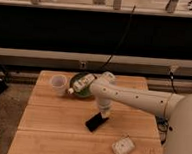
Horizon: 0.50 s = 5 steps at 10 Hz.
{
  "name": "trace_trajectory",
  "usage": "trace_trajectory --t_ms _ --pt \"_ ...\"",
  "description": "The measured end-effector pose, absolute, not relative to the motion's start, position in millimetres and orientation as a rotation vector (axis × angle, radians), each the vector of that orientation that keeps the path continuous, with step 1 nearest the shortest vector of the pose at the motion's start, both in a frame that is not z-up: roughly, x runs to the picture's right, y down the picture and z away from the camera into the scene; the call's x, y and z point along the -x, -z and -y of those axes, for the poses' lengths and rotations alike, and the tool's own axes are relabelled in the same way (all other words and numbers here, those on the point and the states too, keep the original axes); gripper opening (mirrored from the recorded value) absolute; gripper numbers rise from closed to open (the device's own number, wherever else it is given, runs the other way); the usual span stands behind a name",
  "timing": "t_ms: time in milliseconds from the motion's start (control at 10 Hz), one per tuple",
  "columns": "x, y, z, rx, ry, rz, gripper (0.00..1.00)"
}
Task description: Push the eraser across the table
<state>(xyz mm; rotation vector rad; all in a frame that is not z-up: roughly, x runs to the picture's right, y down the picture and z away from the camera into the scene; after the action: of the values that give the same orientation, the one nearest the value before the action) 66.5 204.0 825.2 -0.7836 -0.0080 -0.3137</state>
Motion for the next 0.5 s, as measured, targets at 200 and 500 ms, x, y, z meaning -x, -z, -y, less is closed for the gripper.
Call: trace_trajectory --t_ms 200,500 --pt "-55 -826 -206 0.784 0.348 0.009 0.0" --pt "-19 -827 -210 0.768 0.391 0.035 0.0"
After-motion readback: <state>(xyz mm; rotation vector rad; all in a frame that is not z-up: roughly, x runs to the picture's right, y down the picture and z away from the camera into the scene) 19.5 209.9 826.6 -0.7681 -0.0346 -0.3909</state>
